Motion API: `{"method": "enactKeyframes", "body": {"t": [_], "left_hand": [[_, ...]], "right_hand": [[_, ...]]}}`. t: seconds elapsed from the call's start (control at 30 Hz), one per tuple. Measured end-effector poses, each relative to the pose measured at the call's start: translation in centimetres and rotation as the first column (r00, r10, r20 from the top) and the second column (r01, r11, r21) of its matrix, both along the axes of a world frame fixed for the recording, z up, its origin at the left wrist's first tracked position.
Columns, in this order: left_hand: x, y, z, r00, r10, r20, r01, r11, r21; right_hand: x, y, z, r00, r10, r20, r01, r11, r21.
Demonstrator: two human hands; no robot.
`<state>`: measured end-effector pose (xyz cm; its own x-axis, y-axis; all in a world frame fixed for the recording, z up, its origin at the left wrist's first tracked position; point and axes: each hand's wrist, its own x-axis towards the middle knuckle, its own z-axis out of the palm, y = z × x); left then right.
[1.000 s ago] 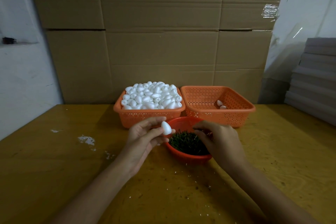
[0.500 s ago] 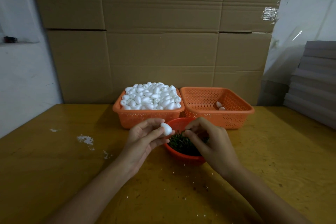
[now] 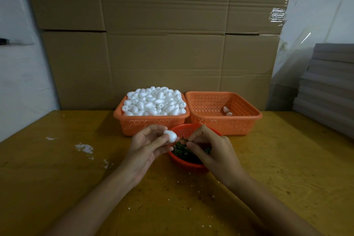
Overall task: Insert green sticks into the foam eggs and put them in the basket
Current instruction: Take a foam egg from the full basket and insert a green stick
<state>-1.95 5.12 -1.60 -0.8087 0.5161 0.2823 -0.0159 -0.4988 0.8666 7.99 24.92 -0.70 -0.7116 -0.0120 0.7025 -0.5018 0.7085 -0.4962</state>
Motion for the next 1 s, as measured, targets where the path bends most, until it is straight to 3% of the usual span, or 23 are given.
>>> {"method": "enactKeyframes", "body": {"t": [0.63,1.0], "left_hand": [[-0.25,0.02,-0.06,0.999,0.027,-0.032,-0.030,0.996,-0.082],[-0.27,0.09,0.03,0.999,0.028,-0.045,-0.032,0.995,-0.093]], "right_hand": [[-0.43,0.18,-0.59,0.997,0.058,0.045,-0.059,0.998,0.026],[-0.44,-0.40,-0.88,0.999,-0.020,0.030,0.018,0.998,0.055]]}}
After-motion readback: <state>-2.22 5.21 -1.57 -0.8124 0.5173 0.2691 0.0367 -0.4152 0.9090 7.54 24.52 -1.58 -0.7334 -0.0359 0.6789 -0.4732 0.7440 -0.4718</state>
